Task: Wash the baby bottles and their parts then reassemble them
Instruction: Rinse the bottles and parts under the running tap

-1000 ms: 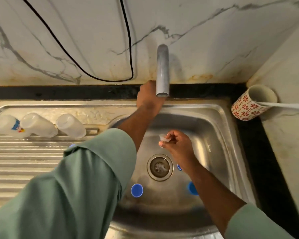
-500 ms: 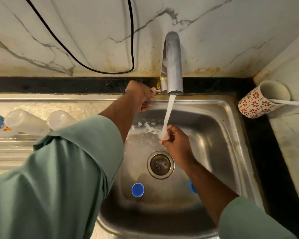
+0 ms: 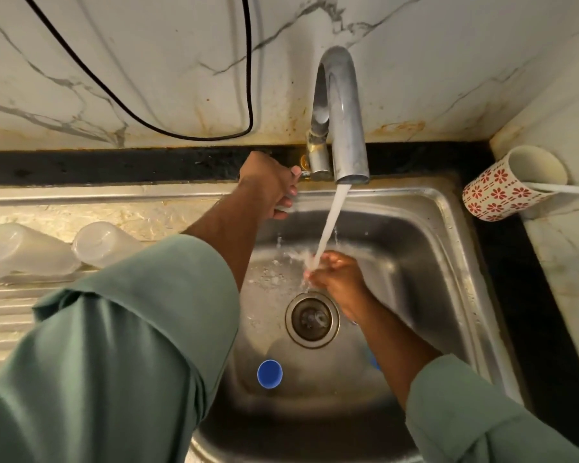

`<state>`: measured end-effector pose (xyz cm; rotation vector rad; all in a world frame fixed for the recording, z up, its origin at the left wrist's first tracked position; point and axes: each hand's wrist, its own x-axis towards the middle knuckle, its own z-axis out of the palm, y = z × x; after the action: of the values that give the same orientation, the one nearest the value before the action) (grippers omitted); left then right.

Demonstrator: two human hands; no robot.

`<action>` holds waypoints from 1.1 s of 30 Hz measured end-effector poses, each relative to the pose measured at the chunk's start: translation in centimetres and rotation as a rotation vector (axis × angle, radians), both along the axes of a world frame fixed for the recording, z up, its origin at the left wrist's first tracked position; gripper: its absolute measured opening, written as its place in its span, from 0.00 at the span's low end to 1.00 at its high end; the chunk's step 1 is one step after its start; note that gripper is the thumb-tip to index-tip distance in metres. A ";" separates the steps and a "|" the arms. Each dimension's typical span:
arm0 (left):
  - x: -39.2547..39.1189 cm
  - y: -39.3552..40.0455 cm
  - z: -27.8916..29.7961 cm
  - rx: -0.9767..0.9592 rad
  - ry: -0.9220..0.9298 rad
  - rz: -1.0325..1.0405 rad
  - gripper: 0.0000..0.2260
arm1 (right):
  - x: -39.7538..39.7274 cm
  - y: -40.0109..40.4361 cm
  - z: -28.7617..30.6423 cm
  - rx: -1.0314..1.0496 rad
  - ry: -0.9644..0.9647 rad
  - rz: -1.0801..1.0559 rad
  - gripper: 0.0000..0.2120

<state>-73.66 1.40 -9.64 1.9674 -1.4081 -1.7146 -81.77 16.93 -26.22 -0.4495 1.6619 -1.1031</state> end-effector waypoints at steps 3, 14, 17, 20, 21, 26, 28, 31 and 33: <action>0.1 -0.3 0.2 0.050 0.027 -0.001 0.13 | -0.1 0.1 0.2 0.002 -0.248 -0.094 0.08; 0.7 -0.7 0.0 0.030 0.005 -0.048 0.05 | 0.6 0.4 -0.2 0.069 -0.798 -0.400 0.13; 0.6 -0.8 0.0 0.027 0.006 -0.038 0.06 | 0.8 -0.3 -0.7 0.079 -0.725 -0.453 0.10; 0.5 -0.8 0.0 0.023 0.004 -0.040 0.06 | 1.3 -1.2 -0.7 0.089 -0.617 -0.405 0.06; 0.5 -0.8 0.0 0.021 0.004 -0.038 0.05 | 1.4 -1.4 -0.5 0.084 -0.599 -0.390 0.07; 0.5 -0.7 -0.1 0.008 -0.010 -0.038 0.04 | 1.7 -1.9 0.0 0.093 -0.539 -0.390 0.09; 0.5 -0.6 -0.2 0.007 -0.015 -0.041 0.05 | 1.9 -2.1 -0.4 0.132 -0.509 -0.402 0.06; 0.5 -0.6 -0.3 -0.003 -0.018 -0.041 0.08 | 2.0 -2.1 -0.8 0.175 -0.531 -0.359 0.02; 0.5 -0.6 -0.3 -0.009 -0.021 -0.039 0.09 | 2.1 -2.0 -0.8 0.197 -0.532 -0.327 0.02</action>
<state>-73.17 0.80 -9.95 1.9716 -1.4683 -1.7056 -79.67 14.89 -26.98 0.2402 1.3697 -1.1533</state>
